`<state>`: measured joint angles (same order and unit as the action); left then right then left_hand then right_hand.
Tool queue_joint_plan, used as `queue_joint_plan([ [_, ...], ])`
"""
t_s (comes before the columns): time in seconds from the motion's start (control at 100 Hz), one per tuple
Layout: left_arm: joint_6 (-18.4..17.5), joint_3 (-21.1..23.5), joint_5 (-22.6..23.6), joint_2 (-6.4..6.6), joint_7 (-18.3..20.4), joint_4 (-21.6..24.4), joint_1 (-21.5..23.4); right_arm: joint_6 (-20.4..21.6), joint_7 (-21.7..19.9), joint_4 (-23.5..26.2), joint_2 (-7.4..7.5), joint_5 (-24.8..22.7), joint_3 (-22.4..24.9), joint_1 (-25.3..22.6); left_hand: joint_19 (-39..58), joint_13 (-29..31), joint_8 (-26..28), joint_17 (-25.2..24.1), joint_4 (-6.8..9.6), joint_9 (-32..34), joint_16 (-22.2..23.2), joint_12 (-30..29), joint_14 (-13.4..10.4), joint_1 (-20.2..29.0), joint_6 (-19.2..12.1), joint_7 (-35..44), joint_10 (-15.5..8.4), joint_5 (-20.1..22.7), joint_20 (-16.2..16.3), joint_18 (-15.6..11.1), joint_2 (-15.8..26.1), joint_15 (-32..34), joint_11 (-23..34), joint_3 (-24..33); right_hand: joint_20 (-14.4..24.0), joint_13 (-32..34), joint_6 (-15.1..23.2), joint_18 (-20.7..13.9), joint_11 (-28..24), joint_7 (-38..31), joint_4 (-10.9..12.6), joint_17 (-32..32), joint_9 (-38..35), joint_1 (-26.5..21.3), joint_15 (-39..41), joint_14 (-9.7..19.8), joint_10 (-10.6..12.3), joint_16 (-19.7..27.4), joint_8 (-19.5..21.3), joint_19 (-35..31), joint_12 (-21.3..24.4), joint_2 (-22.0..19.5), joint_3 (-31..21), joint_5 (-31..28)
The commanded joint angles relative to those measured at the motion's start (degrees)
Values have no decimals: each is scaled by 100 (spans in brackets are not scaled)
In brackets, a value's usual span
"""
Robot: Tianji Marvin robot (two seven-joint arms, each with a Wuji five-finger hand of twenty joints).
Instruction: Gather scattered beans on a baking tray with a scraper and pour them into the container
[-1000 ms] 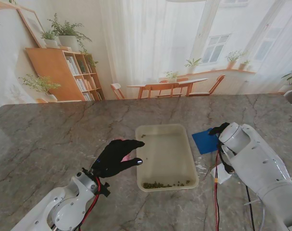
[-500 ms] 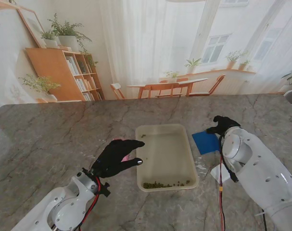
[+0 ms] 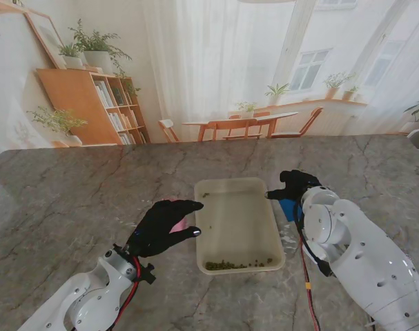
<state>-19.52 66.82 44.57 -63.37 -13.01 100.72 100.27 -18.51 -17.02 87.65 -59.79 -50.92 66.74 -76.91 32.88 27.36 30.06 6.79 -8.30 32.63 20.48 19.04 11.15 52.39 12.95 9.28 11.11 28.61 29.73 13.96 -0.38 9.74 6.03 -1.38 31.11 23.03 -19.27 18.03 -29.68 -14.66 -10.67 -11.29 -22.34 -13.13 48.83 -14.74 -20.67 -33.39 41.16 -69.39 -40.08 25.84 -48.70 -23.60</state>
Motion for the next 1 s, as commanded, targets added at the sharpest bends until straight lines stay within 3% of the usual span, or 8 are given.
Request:
queue_joint_plan([
  [0.0,-38,-9,6,-25,-33,29,50,-123,-128,-49,9,69,-109,-63,36,102,25,-14,585,13,18,92,-28,146,-123,1,-160,46,197,86,220,14,-11,-87,151,14,-256,98,-119,50,222,-11,-70,109,154,-102,-233,-128,161,-98,-223,-154,243,-136],
  [0.51,-65,44,8,-35,-95,73,120,-986,-37,-807,-76,1097,-1153,506,35,108,28,-11,585,11,19,91,-29,144,-128,2,-167,49,197,92,220,16,-13,-88,302,51,-363,220,-209,-75,297,-109,-189,-172,415,-158,-415,-281,356,-163,-591,-209,413,-344],
  [0.69,-60,53,-2,-34,-77,80,123,-1204,366,-1158,-228,1591,-1380,690,32,104,29,-11,585,9,17,90,-19,148,-118,3,-153,51,196,92,214,12,-14,-87,420,287,-167,153,-891,-384,285,-442,-258,-388,963,27,-310,-452,849,-490,-991,67,-11,-384],
  [0.99,-52,62,1,-32,-69,93,132,-1561,901,-1490,-491,2224,-1602,893,33,104,29,-9,584,15,18,91,-37,146,-132,2,-162,50,197,94,217,14,-11,-88,388,906,189,87,-1890,-1447,249,-1143,-635,-1047,1624,327,-58,-469,1658,-1021,-1127,623,-846,-626],
])
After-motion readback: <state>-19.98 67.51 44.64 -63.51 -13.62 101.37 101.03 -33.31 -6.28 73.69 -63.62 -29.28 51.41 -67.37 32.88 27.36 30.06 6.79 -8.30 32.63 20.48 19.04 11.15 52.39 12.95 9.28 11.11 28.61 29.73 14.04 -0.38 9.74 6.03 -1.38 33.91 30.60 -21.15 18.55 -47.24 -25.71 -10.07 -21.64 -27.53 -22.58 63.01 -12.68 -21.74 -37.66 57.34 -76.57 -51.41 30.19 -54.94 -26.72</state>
